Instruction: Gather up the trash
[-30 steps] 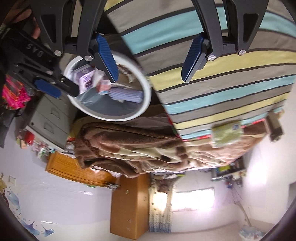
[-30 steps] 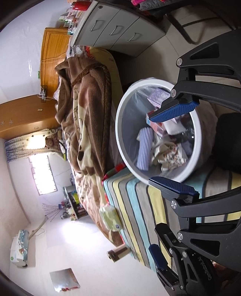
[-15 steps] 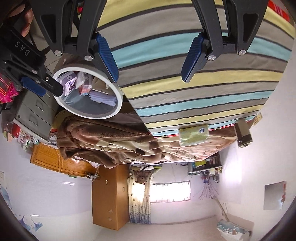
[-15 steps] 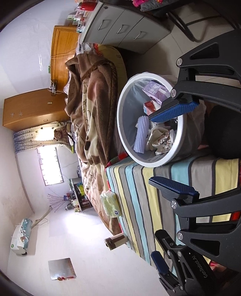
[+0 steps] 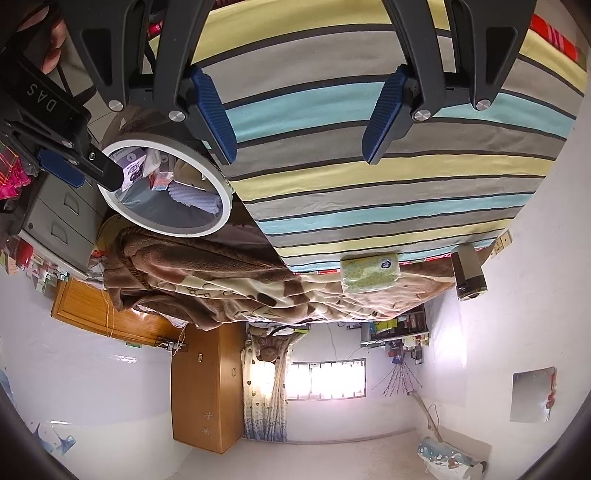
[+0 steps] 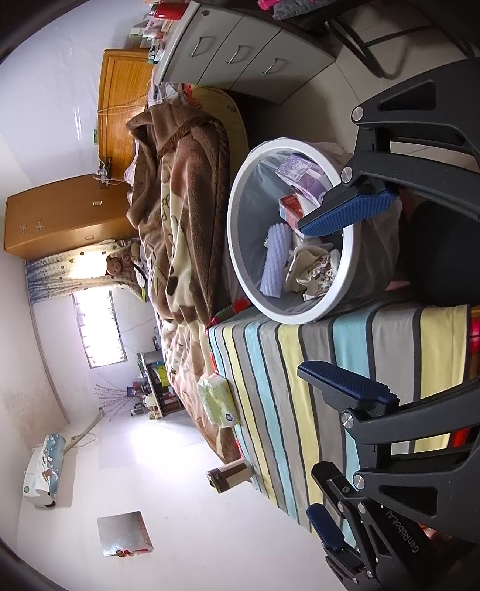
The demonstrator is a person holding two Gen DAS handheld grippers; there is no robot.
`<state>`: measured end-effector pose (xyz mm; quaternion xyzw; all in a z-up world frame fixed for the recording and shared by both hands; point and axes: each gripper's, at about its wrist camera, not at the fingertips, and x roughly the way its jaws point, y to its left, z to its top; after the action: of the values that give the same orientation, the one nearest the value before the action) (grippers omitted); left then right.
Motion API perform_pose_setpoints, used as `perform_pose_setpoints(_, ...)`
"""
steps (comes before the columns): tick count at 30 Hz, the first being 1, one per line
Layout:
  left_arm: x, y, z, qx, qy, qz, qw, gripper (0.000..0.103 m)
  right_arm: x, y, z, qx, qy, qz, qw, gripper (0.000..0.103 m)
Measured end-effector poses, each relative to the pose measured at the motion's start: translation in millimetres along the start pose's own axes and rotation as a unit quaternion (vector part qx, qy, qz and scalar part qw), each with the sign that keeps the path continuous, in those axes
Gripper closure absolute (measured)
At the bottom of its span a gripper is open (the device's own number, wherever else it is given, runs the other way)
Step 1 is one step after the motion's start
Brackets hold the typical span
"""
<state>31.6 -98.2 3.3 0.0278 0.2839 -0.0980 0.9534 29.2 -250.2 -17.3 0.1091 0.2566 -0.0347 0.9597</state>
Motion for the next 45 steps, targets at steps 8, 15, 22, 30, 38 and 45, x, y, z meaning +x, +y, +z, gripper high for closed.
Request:
perform_pose_setpoints(8,-0.6,0.7,-0.5,-0.005,-0.001,0.004,1.0,0.033,-1.7,1.5,-0.7,-0.005,-0.001,0.001,1.0,0.031)
perform_pose_setpoints(15,-1.9,2.1,-0.4,-0.009,-0.003,0.004,1.0,0.033,-1.9,4.2,-0.8,-0.008,0.0,-0.001,1.0,0.031)
perform_pose_setpoints(22,-3.4,6.2,-1.5,-0.012,-0.001,0.005,0.9999,0.033,-1.6,6.2,-0.7,-0.009,0.0,0.001,1.0,0.031)
perform_pose_setpoints(30,-4.7,6.8,-1.1,-0.013,-0.001,0.006,0.9999,0.033,-1.3,7.2,-1.0,-0.009,0.0,0.0,1.0,0.031)
perform_pose_setpoints(38,-4.4,7.2,-1.7,-0.013,-0.001,0.006,0.9999,0.033,-1.5,7.9,-1.1,-0.008,0.001,0.001,1.0,0.031)
perform_pose_setpoints(45,-3.9,7.7,-1.2,-0.013,0.0,0.006,0.9999,0.033,-1.7,8.4,-1.2,-0.008,0.001,0.0,1.0,0.031)
